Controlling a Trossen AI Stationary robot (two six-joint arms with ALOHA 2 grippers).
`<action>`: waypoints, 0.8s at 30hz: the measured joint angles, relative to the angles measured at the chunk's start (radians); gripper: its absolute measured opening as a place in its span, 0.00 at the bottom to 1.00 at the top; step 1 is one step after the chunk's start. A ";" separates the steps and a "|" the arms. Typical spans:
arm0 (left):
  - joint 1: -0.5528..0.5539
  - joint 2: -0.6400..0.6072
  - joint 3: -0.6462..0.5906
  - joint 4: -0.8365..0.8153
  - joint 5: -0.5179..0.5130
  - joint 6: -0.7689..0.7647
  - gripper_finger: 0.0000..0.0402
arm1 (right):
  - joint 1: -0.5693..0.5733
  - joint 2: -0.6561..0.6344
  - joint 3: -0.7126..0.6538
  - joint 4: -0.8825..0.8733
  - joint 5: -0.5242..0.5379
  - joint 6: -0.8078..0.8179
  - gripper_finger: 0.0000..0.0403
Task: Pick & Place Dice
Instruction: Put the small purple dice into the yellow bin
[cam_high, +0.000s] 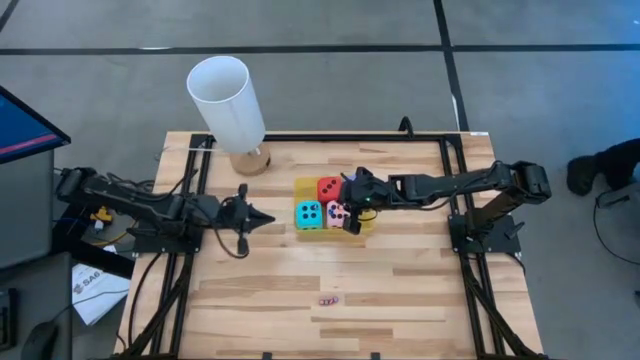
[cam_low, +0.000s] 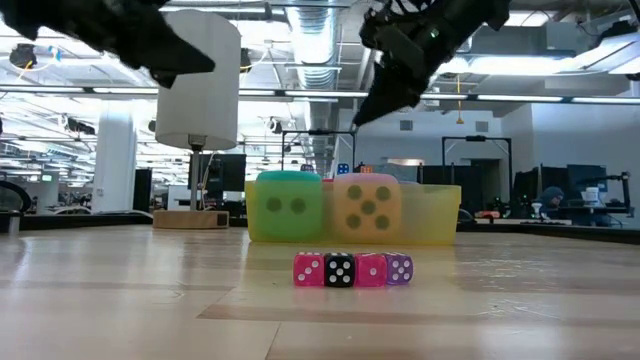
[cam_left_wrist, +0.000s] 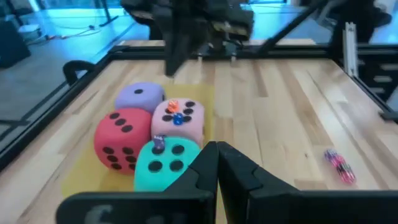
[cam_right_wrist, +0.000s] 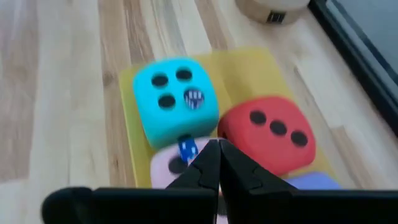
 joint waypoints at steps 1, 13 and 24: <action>-0.011 -0.020 -0.016 -0.001 0.000 0.010 0.00 | 0.001 0.000 0.009 0.005 0.000 0.000 0.00; -0.128 -0.082 -0.122 0.096 0.000 0.042 0.00 | 0.010 0.000 0.041 0.196 -0.002 0.109 0.00; -0.208 -0.092 -0.122 0.115 0.000 0.043 0.00 | 0.051 0.000 0.041 0.297 -0.050 0.105 0.00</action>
